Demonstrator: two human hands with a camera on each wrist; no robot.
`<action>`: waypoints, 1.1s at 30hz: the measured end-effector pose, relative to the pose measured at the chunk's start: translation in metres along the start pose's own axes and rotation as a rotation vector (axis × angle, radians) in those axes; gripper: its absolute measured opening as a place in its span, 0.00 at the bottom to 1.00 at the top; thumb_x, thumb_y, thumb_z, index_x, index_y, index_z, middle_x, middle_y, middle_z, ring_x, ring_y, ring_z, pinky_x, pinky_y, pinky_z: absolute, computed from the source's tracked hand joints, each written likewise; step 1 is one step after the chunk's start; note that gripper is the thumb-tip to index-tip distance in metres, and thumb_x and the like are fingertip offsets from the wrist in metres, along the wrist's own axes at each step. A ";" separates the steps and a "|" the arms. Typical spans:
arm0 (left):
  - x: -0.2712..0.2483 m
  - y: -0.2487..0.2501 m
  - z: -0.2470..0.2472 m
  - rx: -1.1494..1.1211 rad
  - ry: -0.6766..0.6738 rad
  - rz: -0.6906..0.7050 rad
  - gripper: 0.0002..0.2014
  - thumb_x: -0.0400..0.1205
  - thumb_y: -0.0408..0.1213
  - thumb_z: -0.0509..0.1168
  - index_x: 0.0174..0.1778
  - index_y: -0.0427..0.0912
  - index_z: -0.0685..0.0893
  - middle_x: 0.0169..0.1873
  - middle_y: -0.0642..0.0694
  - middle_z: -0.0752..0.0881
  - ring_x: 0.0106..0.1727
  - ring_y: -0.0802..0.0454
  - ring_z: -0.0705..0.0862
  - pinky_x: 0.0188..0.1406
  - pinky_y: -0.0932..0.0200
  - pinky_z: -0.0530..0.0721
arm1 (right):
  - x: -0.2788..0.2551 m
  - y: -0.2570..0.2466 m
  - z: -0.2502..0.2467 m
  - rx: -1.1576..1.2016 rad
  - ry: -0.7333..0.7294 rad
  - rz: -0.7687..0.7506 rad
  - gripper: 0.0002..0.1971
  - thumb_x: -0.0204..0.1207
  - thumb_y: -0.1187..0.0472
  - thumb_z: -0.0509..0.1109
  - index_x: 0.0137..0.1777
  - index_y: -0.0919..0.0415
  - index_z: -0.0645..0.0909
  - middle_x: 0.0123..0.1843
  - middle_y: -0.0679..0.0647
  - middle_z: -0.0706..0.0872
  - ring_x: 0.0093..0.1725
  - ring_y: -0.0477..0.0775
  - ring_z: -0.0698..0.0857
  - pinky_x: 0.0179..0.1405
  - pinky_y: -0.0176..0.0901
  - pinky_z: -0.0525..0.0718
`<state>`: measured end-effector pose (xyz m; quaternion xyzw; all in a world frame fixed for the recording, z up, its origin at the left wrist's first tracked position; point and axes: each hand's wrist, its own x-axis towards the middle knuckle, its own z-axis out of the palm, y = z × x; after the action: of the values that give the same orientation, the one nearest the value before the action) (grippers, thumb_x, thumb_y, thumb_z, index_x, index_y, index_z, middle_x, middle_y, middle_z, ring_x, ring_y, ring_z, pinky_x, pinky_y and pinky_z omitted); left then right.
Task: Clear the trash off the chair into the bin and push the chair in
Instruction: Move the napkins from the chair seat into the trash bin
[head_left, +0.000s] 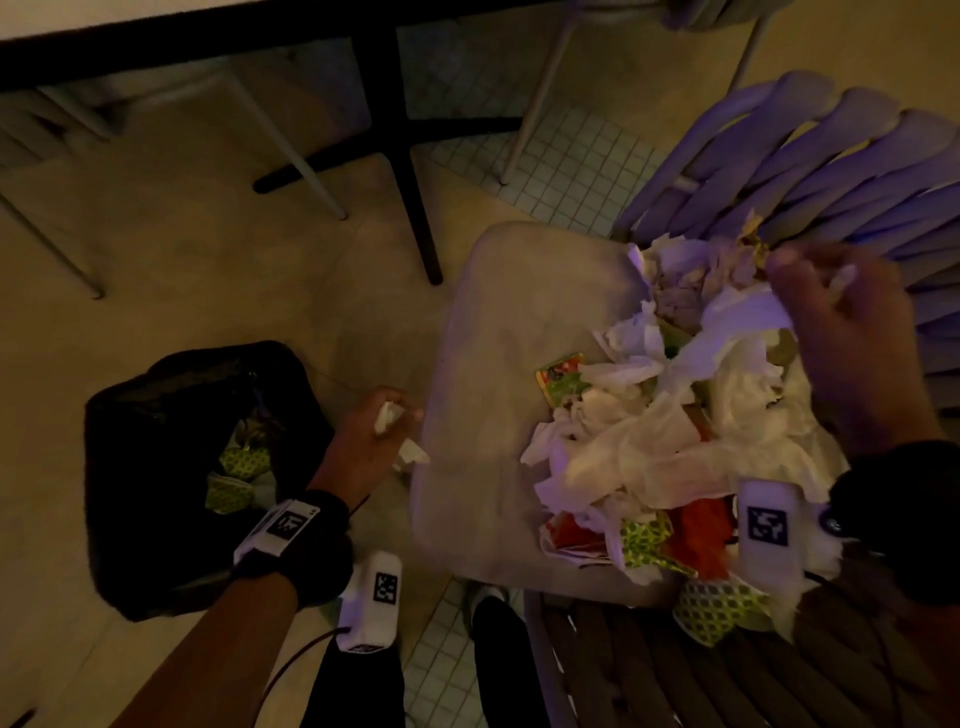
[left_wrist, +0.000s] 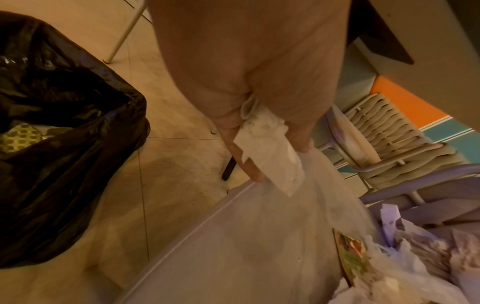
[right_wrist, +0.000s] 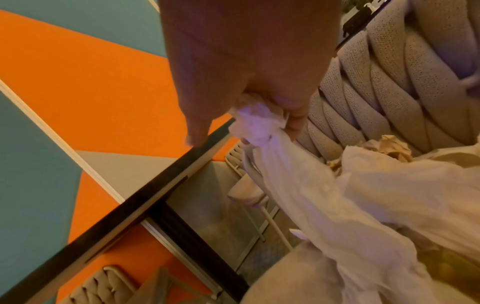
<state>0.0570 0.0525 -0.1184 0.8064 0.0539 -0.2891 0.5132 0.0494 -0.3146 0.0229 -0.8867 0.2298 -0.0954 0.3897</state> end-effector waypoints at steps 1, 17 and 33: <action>0.000 0.000 0.000 -0.014 -0.004 -0.009 0.05 0.83 0.35 0.65 0.52 0.39 0.80 0.42 0.47 0.83 0.34 0.72 0.82 0.30 0.76 0.77 | 0.001 -0.003 -0.003 -0.004 -0.047 0.010 0.12 0.71 0.48 0.74 0.46 0.54 0.81 0.43 0.65 0.83 0.43 0.50 0.78 0.35 0.47 0.76; 0.006 0.000 0.019 0.009 -0.082 -0.043 0.03 0.82 0.38 0.65 0.51 0.46 0.80 0.55 0.35 0.82 0.48 0.39 0.85 0.36 0.51 0.86 | -0.024 -0.016 0.004 0.218 -0.230 0.230 0.09 0.79 0.58 0.67 0.58 0.56 0.81 0.54 0.64 0.85 0.46 0.54 0.86 0.44 0.48 0.89; 0.021 0.029 0.037 0.010 -0.063 0.072 0.12 0.78 0.32 0.69 0.54 0.49 0.76 0.59 0.38 0.78 0.54 0.45 0.81 0.53 0.53 0.82 | -0.059 -0.026 0.115 0.276 -0.530 0.346 0.04 0.70 0.60 0.76 0.40 0.53 0.82 0.37 0.55 0.85 0.34 0.55 0.84 0.36 0.50 0.87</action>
<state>0.0699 0.0029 -0.1178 0.8009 0.0074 -0.2957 0.5206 0.0467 -0.1961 -0.0354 -0.7674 0.2525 0.1754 0.5627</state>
